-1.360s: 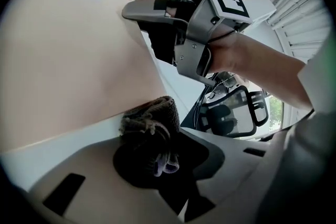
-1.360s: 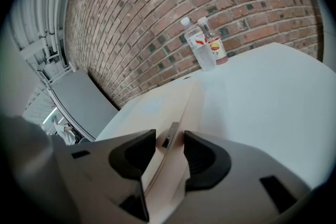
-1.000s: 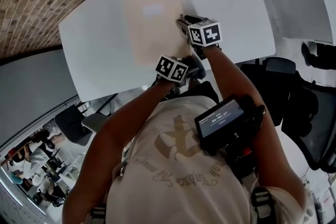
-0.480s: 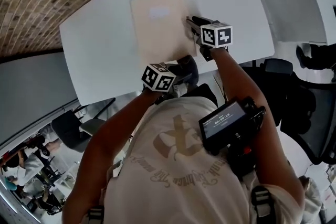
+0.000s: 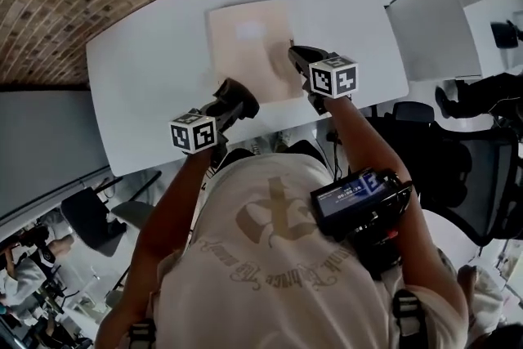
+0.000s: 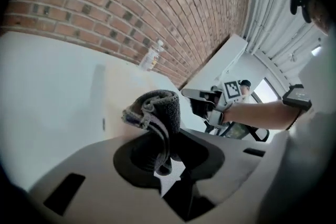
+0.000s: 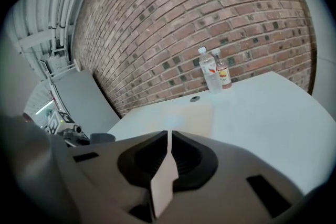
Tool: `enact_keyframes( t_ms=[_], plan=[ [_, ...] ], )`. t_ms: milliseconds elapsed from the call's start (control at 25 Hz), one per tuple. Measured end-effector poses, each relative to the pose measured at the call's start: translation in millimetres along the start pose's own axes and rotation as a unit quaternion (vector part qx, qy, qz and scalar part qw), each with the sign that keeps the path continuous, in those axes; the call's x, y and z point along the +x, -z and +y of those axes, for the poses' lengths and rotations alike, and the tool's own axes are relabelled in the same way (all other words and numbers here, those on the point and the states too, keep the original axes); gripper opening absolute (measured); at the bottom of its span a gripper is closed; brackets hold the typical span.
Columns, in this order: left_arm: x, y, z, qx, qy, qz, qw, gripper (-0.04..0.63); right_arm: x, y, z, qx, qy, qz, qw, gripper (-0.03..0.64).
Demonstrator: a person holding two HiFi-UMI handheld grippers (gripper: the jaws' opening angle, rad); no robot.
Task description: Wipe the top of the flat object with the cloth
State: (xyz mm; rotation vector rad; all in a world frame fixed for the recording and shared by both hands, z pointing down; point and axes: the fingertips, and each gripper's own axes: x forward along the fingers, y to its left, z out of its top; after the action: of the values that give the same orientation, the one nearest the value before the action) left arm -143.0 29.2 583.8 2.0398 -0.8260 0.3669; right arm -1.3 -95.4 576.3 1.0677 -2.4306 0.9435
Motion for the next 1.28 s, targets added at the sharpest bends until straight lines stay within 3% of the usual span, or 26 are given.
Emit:
enact_keyframes(
  t_ms=[200, 360, 800, 1280],
  plan=[
    [-40, -32, 42, -0.003, -0.077, -0.075, 0.9941, 0.097, -10, -8, 43, -0.033, -0.046, -0.024, 0.998, 0.032],
    [-63, -42, 52, -0.002, -0.099, -0.109, 0.9891, 0.097, -24, -3, 69, -0.048, -0.067, -0.044, 0.996, 0.026],
    [-64, -40, 41, 0.028, -0.092, -0.112, 0.989, 0.097, -29, 8, 79, -0.038, -0.055, -0.063, 0.996, 0.021],
    [-68, -39, 42, 0.029, -0.1, -0.112, 0.9882, 0.097, -32, 9, 73, -0.035, -0.045, -0.067, 0.996, 0.021]
  ],
)
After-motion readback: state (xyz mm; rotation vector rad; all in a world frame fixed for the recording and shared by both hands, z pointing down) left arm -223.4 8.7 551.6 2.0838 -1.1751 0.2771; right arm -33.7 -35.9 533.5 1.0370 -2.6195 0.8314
